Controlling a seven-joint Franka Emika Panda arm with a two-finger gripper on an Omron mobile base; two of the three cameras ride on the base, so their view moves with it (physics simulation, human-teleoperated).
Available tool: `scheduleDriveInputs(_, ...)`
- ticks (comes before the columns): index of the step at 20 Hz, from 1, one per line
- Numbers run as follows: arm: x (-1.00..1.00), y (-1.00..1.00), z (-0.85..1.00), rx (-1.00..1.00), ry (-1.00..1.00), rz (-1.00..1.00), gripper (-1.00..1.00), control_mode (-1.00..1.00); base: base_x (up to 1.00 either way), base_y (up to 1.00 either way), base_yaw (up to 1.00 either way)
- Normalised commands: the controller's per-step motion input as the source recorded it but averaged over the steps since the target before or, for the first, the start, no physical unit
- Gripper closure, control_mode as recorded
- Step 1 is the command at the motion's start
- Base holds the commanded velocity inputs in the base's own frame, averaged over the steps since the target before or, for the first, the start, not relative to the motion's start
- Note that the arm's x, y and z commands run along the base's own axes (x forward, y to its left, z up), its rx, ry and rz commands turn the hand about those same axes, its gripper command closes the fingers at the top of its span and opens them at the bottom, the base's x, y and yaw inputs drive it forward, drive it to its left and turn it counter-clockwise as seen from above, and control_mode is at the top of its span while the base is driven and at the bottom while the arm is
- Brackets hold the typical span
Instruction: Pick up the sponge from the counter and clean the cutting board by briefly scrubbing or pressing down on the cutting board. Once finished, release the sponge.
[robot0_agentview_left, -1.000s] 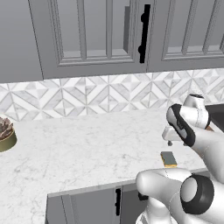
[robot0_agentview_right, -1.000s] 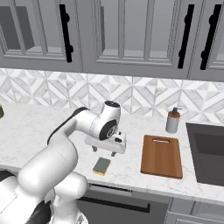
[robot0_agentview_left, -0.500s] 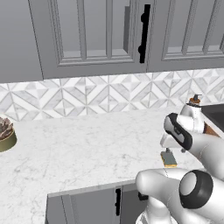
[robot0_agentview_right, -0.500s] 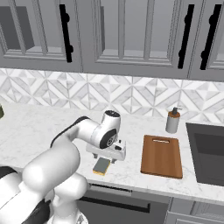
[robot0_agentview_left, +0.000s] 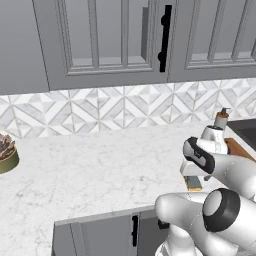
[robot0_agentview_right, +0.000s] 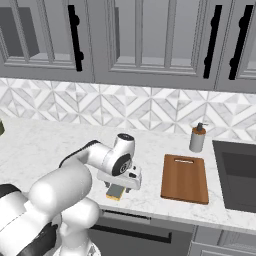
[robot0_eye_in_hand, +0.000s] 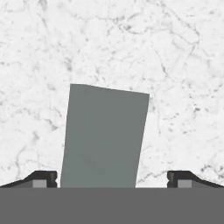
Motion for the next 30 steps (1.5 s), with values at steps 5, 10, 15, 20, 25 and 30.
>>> scheduleDriveInputs(5, 0.02, 0.13, -0.27, -0.03, 0.02, 0.0, -1.0, -1.0, 0.0, 0.0, 0.0)
scheduleDriveInputs(10, 0.12, 0.01, -0.06, 0.0, 0.0, 0.0, -1.0, -1.0, 0.0, 0.0, 0.0)
scheduleDriveInputs(15, 0.14, 0.0, 0.0, 0.0, 0.0, 0.0, -1.0, -1.0, 0.0, 0.0, 0.0)
scheduleDriveInputs(20, 0.08, 0.0, -0.14, 0.0, 0.0, 0.0, -1.0, -1.0, 0.0, 0.0, 0.0)
scheduleDriveInputs(25, 0.01, 0.0, -0.2, 0.0, 0.0, 0.0, -1.0, -1.0, 0.0, 0.0, 0.0)
scheduleDriveInputs(30, 0.0, 0.0, -0.04, 0.0, 0.0, 0.0, -1.0, -1.0, 0.0, 0.0, 0.0)
